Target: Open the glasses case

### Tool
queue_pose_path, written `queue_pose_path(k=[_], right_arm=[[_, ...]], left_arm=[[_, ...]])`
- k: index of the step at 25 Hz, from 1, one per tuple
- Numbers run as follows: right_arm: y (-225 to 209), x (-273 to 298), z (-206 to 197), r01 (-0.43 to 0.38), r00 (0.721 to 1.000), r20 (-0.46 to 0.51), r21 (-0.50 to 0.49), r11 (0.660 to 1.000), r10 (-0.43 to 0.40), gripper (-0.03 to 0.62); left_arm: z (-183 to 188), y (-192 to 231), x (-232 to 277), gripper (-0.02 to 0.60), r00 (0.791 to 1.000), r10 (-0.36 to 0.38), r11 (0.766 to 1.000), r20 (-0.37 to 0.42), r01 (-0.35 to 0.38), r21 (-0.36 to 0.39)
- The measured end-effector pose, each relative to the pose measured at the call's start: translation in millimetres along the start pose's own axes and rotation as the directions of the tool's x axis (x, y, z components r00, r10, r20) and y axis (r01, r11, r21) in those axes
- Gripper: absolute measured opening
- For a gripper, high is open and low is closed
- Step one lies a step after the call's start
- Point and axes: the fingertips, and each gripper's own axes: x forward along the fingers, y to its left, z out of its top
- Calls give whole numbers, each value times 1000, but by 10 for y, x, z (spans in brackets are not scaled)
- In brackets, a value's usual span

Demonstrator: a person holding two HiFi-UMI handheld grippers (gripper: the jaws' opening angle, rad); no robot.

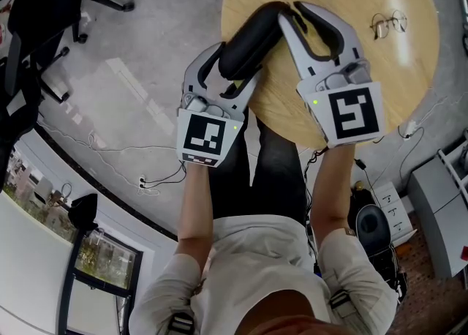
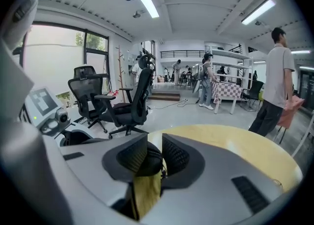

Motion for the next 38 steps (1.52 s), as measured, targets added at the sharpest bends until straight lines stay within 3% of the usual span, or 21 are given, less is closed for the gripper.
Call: queue_pose_path(k=[10, 18, 29, 34, 38], right_arm=[[72, -2, -41, -9, 1000, -28, -43, 999, 8, 115], [62, -15, -68, -14, 999, -34, -52, 999, 12, 115], [100, -1, -63, -28, 999, -37, -66, 997, 26, 115], [117, 7, -59, -24, 999, -41, -82, 996, 20, 114], [165, -9, -56, -36, 999, -33, -75, 997, 34, 106]], left_arm=[[361, -30, -230, 333, 998, -21, 997, 67, 15, 80], [685, 144, -286, 333, 993, 34, 993, 112, -47, 111], [563, 237, -39, 330, 999, 51, 969, 0, -50, 240], [527, 142, 28, 157, 1000, 5, 974, -5, -3, 228], [526, 140, 41, 142, 1000, 10, 977, -2, -9, 213]])
